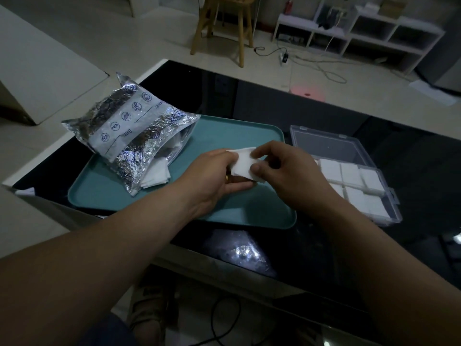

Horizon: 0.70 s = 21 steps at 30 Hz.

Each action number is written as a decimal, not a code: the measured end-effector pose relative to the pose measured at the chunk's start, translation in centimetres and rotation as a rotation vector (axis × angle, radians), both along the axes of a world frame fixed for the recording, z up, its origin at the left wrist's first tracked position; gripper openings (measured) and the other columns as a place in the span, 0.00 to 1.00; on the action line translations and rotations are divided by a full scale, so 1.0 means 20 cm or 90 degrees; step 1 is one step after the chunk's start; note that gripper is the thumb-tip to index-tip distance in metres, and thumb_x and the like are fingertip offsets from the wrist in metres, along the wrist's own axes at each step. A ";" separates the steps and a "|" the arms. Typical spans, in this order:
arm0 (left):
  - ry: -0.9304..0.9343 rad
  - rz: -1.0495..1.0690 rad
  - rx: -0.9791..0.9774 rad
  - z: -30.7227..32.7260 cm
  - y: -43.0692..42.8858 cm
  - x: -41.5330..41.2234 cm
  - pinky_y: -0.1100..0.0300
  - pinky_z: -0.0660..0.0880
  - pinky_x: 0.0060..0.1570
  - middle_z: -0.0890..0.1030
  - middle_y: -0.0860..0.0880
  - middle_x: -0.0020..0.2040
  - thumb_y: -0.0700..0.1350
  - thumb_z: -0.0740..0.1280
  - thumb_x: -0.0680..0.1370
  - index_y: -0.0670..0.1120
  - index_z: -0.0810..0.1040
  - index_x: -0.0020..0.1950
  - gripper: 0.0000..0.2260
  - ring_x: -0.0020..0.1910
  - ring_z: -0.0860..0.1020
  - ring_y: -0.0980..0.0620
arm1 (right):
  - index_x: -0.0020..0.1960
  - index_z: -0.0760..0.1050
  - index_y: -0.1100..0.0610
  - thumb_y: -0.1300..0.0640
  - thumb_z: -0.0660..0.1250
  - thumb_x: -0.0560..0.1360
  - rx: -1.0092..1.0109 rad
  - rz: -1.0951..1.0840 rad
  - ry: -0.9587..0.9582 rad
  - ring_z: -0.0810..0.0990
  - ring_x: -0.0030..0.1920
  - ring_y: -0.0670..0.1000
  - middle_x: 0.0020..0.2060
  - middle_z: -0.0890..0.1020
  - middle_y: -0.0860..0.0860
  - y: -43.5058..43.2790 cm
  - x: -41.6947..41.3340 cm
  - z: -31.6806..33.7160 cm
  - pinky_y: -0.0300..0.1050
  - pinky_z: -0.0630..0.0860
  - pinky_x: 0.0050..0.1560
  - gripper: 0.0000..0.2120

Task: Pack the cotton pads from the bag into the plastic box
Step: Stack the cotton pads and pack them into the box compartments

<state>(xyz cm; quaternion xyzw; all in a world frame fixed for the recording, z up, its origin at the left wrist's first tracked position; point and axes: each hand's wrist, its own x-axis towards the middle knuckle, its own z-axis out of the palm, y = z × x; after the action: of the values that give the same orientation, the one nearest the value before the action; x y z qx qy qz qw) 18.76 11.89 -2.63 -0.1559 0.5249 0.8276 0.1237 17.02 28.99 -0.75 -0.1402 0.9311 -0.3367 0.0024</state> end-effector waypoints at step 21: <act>0.043 -0.144 -0.129 0.05 -0.01 0.03 0.45 0.83 0.54 0.84 0.34 0.56 0.38 0.57 0.83 0.35 0.78 0.62 0.14 0.51 0.86 0.37 | 0.46 0.82 0.51 0.50 0.73 0.79 -0.060 0.016 -0.087 0.81 0.44 0.48 0.43 0.84 0.48 0.06 -0.01 0.08 0.43 0.75 0.44 0.06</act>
<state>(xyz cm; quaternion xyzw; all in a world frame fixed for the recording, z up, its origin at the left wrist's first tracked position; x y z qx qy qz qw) 19.33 11.61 -1.69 -0.0797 0.6237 0.7559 0.1824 16.73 30.28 0.76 -0.1288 0.9100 -0.3889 0.0640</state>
